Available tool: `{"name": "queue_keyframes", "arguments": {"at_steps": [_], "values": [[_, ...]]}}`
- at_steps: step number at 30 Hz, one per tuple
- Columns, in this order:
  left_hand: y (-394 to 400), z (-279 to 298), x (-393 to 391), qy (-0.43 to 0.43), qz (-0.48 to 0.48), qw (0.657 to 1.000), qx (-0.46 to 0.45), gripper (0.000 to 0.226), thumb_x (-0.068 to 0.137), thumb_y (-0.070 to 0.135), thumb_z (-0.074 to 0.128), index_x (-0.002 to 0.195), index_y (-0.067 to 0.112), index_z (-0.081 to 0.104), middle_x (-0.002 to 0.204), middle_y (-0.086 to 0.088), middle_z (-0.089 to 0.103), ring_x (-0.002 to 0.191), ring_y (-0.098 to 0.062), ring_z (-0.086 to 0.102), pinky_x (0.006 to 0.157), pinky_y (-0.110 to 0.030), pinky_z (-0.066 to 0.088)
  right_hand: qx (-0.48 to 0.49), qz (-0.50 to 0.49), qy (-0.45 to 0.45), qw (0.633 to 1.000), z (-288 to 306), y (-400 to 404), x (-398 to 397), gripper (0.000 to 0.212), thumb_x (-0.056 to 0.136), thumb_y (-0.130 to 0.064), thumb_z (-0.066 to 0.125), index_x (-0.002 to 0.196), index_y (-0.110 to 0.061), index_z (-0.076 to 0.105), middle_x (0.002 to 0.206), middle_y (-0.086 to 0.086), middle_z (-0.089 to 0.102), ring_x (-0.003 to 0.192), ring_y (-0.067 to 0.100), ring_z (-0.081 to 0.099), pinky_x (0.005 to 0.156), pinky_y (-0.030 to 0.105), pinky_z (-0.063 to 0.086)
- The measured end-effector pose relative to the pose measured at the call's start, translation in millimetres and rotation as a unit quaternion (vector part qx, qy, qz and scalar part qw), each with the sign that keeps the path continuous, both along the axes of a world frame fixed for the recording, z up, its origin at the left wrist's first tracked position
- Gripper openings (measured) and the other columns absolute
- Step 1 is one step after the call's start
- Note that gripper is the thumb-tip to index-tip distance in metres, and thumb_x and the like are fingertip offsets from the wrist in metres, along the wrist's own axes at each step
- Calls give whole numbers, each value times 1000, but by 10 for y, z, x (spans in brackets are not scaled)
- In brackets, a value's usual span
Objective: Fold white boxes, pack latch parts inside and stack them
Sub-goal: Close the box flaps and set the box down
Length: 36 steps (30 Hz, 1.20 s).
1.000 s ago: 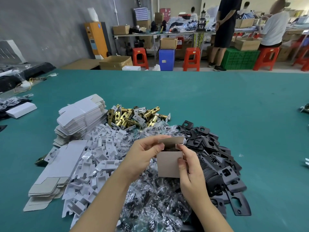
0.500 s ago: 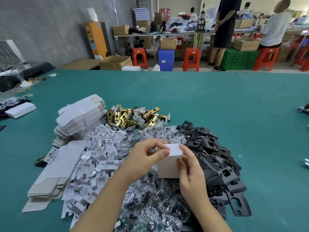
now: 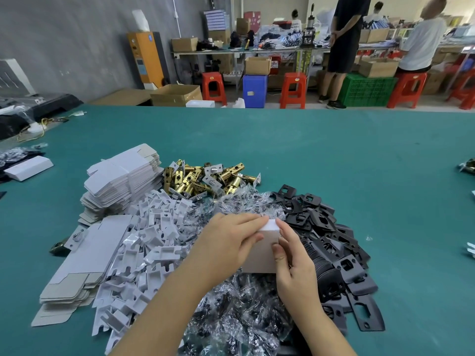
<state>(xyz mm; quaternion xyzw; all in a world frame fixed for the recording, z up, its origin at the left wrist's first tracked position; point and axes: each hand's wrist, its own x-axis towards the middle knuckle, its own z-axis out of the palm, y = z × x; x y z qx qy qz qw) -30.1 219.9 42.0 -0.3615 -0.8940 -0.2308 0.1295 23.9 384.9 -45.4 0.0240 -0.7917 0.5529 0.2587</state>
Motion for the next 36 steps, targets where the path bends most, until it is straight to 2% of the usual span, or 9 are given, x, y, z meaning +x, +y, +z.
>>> {"name": "queue_keyframes", "arguments": {"at_steps": [3, 8, 11, 15, 19, 22, 26, 30, 36], "values": [[27, 11, -3, 12, 2, 1000, 7, 36, 102, 31, 58, 135, 20, 67, 135, 8, 67, 128, -12, 58, 106, -38, 42, -1, 0, 8, 1000, 11, -12, 1, 57, 105, -24, 50, 140, -68, 39, 141, -16, 60, 129, 3, 57, 101, 31, 52], [103, 29, -14, 7, -25, 1000, 18, 35, 100, 23, 63, 133, 12, 68, 132, 0, 69, 119, -18, 64, 102, -35, 51, 3, 16, 10, 1000, 9, 2, 4, 69, 102, -3, 53, 147, -55, 42, 146, -17, 57, 134, 7, 55, 108, 30, 48], [102, 37, -23, 4, -31, 999, 16, 34, 100, 21, 62, 131, 10, 68, 129, -2, 70, 116, -22, 66, 100, -38, 53, -2, 12, 7, 1000, 14, -1, 4, 61, 105, -17, 51, 146, -62, 38, 145, -13, 58, 132, 5, 56, 103, 30, 51], [91, 44, -34, 9, -32, 999, 18, 34, 99, 21, 59, 129, 8, 69, 127, -4, 71, 112, -24, 68, 97, -42, 56, -21, 20, -12, 1000, 40, -21, 13, 55, 98, -33, 49, 143, -63, 38, 141, -20, 57, 123, -6, 59, 92, 15, 54], [85, 49, -38, 17, -26, 1000, -3, 33, 101, 23, 59, 129, 8, 69, 125, -4, 73, 111, -24, 68, 92, -45, 58, -28, 27, -27, 999, 40, -12, 9, 50, 98, -34, 49, 143, -56, 42, 129, -41, 57, 118, -9, 60, 87, 7, 49], [77, 89, -50, -5, -17, 1000, 10, 34, 102, 27, 56, 129, 10, 70, 121, -5, 74, 107, -23, 70, 90, -44, 57, -22, 27, -32, 999, 53, -21, 10, 50, 98, -37, 48, 141, -62, 40, 126, -49, 54, 114, -11, 60, 81, 5, 48], [73, 154, -63, -26, -17, 999, 22, 33, 104, 31, 55, 124, 13, 73, 110, -1, 77, 97, -19, 71, 85, -38, 56, -32, 22, -36, 999, 55, -20, 9, 53, 98, -39, 49, 137, -72, 37, 131, -36, 55, 117, -11, 59, 85, 7, 49], [81, 197, -90, -49, -21, 998, 27, 29, 104, 33, 56, 117, 16, 76, 100, 1, 77, 89, -18, 70, 81, -38, 55, -23, 20, -37, 999, 36, -12, 2, 52, 98, -41, 48, 139, -70, 36, 135, -30, 52, 120, -14, 56, 88, 4, 44], [63, 178, -110, -42, -41, 998, 24, 28, 102, 30, 61, 122, 16, 75, 107, 1, 77, 96, -16, 71, 86, -37, 56, -18, 18, -35, 999, 22, -9, -4, 50, 98, -42, 46, 139, -69, 37, 137, -27, 55, 122, -7, 58, 90, 10, 49]]}}
